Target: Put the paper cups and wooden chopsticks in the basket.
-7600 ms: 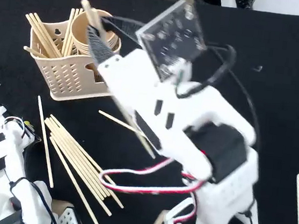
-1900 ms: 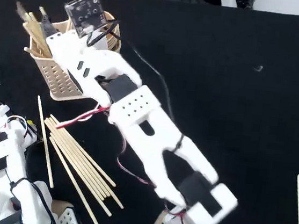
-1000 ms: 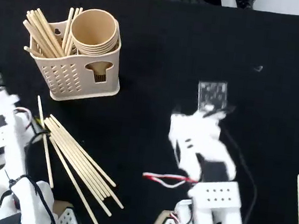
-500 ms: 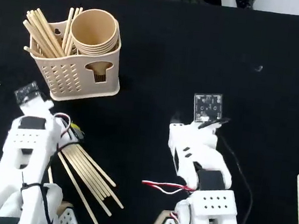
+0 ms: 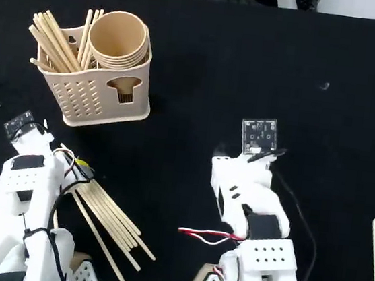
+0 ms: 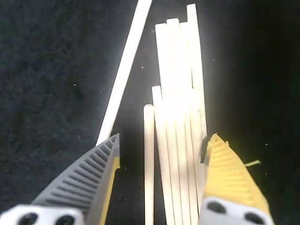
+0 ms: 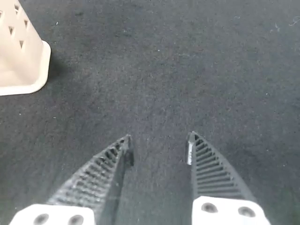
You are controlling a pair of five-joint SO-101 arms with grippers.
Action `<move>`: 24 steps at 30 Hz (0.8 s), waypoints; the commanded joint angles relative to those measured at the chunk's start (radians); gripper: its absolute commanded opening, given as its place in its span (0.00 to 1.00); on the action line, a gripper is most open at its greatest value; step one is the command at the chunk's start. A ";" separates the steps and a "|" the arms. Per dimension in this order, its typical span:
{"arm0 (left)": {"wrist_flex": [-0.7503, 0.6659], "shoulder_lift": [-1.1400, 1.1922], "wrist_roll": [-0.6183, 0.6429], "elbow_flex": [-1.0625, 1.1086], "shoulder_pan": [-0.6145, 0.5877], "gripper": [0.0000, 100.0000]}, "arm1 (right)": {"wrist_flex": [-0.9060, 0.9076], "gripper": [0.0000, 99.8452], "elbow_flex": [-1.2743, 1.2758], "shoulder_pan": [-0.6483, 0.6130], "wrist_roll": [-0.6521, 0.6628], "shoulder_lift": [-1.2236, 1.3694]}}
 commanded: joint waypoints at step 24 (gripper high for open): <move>-0.020 0.491 0.170 -0.278 0.208 0.08 | -0.021 0.18 -0.010 -0.008 0.008 -0.021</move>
